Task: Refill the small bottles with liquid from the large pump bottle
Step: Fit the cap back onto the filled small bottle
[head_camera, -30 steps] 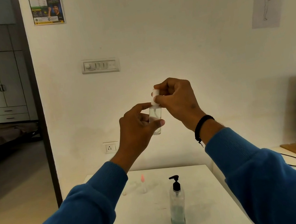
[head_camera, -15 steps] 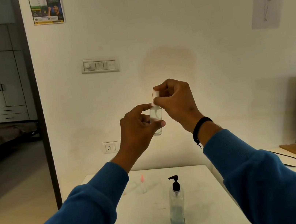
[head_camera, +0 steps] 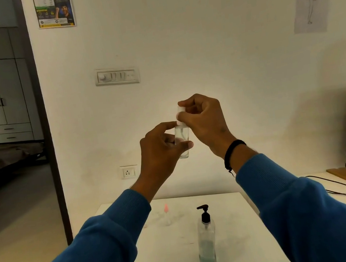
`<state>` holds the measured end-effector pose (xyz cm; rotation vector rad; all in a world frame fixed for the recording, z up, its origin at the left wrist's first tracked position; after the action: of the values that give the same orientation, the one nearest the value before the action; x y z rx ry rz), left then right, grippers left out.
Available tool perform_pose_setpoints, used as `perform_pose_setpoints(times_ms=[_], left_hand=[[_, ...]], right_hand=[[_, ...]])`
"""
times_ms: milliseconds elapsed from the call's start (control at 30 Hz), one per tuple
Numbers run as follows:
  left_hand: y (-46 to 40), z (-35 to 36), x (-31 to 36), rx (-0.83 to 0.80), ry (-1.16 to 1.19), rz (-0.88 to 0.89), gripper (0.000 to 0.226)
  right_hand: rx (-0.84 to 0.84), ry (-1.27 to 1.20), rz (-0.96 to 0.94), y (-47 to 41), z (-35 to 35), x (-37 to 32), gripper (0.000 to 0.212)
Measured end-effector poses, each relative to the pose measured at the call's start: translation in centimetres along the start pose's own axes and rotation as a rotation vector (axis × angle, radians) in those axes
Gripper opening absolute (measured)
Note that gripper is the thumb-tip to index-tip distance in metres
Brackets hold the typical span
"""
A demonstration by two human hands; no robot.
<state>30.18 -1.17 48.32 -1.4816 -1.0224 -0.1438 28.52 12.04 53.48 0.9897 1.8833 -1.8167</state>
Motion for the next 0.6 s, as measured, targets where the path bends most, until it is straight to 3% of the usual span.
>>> perform_pose_setpoints(times_ms=[133,367,600], left_hand=[[-0.10,-0.12,-0.29,0.012,0.008,0.000,0.056],[0.11,0.03,-0.69,0.015,0.000,-0.010,0.057],[0.03,-0.05,-0.91,0.019,-0.006,-0.017,0.057]], right_hand=[[-0.056,-0.026,0.003,-0.10,-0.18,0.24,0.034],[-0.017,0.128,-0.039,0.07,0.09,0.06,0.031],[-0.022,0.004,0.013,0.08,0.50,0.27,0.028]])
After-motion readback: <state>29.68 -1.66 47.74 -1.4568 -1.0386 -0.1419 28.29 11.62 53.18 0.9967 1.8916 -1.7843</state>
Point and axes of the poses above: each hand's wrist, its own y-axis away from the middle knuckle, its own z-axis out of the palm, x = y × z, the point moved 3 cm from there along -y, towards the middle knuckle, and after that the axes turned 2 degrees about -y, right-handed, at the moved point
